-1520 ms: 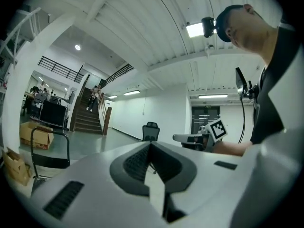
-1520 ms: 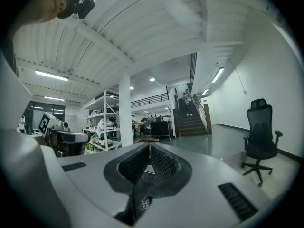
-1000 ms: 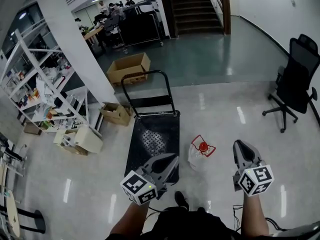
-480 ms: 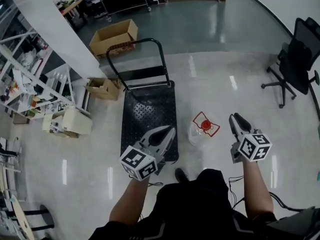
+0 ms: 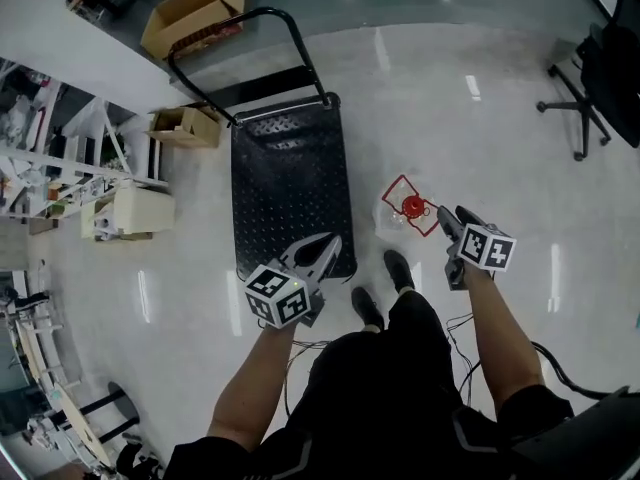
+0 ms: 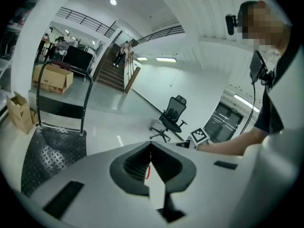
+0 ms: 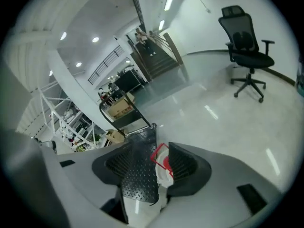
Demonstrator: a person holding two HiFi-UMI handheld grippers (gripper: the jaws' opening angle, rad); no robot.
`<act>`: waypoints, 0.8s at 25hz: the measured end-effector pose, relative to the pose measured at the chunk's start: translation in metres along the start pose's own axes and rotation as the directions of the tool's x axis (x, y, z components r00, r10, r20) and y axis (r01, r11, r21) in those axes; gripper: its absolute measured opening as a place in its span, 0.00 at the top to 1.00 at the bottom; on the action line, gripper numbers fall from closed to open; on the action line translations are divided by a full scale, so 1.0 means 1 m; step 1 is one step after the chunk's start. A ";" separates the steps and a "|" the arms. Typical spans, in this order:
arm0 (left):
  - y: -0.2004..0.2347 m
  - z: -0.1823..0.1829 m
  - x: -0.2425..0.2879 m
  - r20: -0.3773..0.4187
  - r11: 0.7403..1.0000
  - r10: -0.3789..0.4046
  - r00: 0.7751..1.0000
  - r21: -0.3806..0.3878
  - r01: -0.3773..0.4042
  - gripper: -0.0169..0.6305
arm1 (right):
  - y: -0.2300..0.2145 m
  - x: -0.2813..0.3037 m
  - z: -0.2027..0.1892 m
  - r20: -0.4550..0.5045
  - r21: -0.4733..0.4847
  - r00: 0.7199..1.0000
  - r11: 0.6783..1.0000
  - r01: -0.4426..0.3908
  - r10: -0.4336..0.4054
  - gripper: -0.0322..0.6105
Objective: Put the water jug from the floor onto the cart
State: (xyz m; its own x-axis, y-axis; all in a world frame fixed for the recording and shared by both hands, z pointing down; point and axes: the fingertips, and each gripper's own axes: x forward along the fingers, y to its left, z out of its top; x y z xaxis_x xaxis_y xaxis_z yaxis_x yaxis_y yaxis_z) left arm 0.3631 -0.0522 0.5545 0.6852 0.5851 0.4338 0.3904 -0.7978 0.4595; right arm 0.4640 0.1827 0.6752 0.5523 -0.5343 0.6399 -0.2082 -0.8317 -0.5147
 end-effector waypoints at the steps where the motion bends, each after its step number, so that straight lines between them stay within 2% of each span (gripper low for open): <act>1: 0.002 -0.010 0.010 -0.033 1.000 -0.005 0.999 -0.009 0.004 0.97 | -0.015 0.012 -0.012 -0.034 0.034 0.999 0.999 0.016 -0.015 0.62; 4: 0.011 -0.034 0.041 -0.109 0.998 -0.010 0.994 -0.056 0.004 0.97 | -0.053 0.045 -0.047 -0.136 0.123 0.990 0.990 0.062 -0.045 0.60; 7: 0.023 -0.050 0.071 -0.165 0.993 -0.018 0.986 -0.116 -0.001 0.97 | -0.081 0.069 -0.066 -0.198 0.193 0.978 0.976 0.105 -0.066 0.59; 12: 0.050 -0.099 0.102 -0.275 0.979 -0.005 0.962 -0.197 -0.052 0.97 | -0.120 0.099 -0.103 -0.256 0.346 0.963 0.923 0.171 -0.083 0.59; 14: 0.059 -0.118 0.110 -0.301 0.966 0.001 0.953 -0.245 -0.079 0.97 | -0.131 0.109 -0.114 -0.277 0.373 0.958 0.909 0.185 -0.081 0.59; 20: 0.080 -0.157 0.114 -0.338 0.906 0.049 0.940 -0.381 -0.184 0.97 | -0.150 0.133 -0.143 -0.327 0.417 0.942 0.883 0.217 -0.077 0.59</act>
State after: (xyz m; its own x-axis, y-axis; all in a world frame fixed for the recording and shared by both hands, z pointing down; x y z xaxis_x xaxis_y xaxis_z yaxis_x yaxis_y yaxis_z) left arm 0.3758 -0.0266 0.7618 0.4555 0.5604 0.6917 -0.0066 -0.7748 0.6322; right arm 0.4535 0.2152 0.9188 0.2722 -0.4889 0.8288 0.2725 -0.7869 -0.5537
